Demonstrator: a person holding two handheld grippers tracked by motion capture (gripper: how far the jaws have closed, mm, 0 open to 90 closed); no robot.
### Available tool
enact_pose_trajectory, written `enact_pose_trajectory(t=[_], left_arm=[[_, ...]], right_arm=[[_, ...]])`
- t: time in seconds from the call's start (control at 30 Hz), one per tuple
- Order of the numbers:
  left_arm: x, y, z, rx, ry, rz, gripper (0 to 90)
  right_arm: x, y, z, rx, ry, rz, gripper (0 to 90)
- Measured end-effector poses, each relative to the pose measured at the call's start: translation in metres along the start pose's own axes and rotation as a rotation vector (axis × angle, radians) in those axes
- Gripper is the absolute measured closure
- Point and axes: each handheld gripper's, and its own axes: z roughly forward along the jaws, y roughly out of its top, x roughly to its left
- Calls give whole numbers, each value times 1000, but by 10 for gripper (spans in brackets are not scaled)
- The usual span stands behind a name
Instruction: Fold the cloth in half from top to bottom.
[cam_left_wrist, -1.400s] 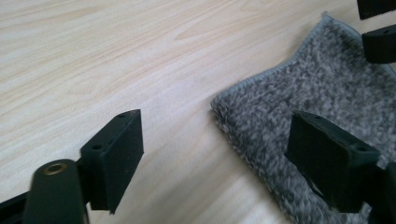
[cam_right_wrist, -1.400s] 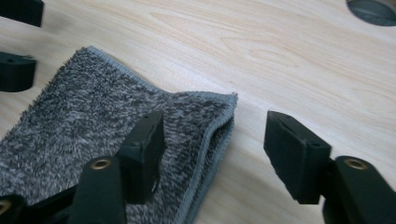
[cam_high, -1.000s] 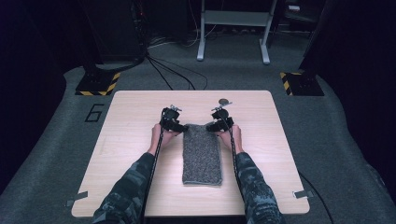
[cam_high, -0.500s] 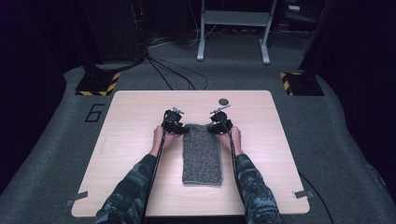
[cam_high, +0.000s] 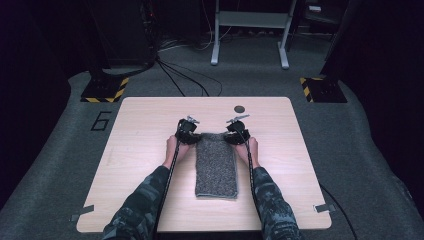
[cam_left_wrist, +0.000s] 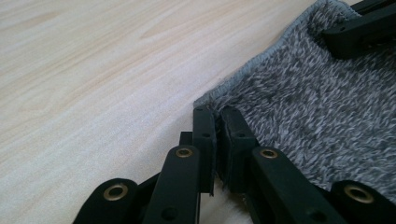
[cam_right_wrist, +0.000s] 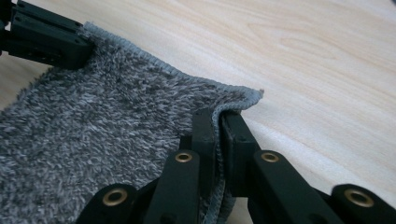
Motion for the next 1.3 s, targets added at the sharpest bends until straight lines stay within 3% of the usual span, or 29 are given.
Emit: enact_pose_trajectory(t=[0.23,0.33,0.63,0.8,1.03,1.3], left_arm=[[-3,4,-20,-92,-12,-13,855],[-4,5,-28,-120,-17,-12,854],[-14,6,-54,-181,13,56,855],[-19,6,-61,-221,9,60,855],[-25,5,-74,-253,12,88,855],[-35,-13,-85,-255,-7,114,855]], right_arm=[[4,3,-24,-87,8,-12,851],[6,4,-35,-118,8,-41,850],[14,7,-61,-193,17,-102,849],[15,7,-69,-224,17,-108,849],[17,5,-78,-260,18,-129,849],[34,-12,-95,-297,21,-183,846]])
